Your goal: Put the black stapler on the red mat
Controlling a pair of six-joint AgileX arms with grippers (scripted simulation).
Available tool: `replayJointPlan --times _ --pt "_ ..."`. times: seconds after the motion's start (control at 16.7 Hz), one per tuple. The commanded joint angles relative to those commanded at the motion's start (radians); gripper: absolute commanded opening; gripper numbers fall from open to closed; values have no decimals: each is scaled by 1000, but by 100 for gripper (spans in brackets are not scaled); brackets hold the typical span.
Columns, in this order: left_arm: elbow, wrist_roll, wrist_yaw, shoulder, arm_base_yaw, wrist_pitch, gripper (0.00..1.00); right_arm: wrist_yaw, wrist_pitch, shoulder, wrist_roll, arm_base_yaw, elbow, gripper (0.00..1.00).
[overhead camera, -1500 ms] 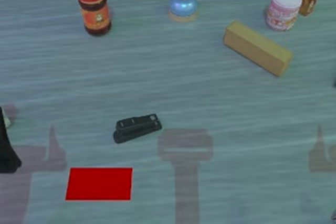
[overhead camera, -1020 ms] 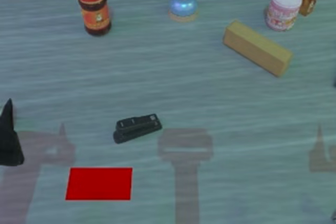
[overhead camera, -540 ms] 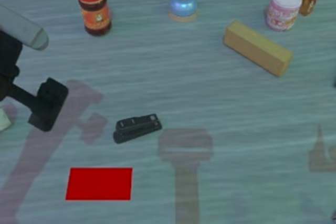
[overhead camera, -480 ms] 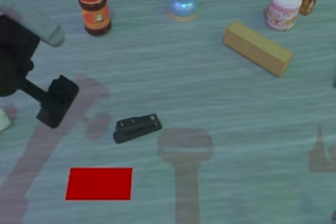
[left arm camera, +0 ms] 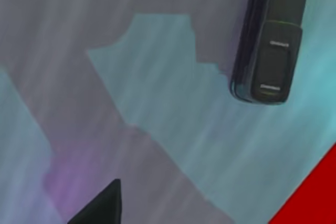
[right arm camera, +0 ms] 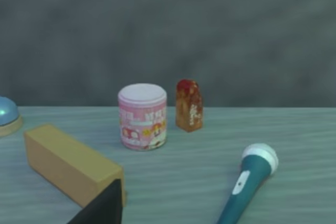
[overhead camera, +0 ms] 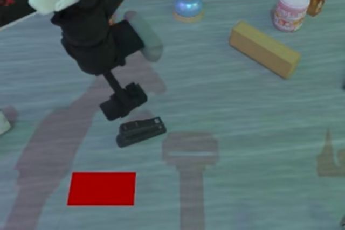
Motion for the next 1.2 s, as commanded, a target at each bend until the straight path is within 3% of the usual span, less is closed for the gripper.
replayJointPlan --times 0.3,0.72,1.2 --pt "202 67 -6 200 -56 -117 100 0 0 0 0 0 0 100" --pt "212 71 -7 214 -56 -120 100 0 0 0 0 0 0 100" --pt "0 76 -6 297 -57 183 100 0 0 0 0 0 0 100"
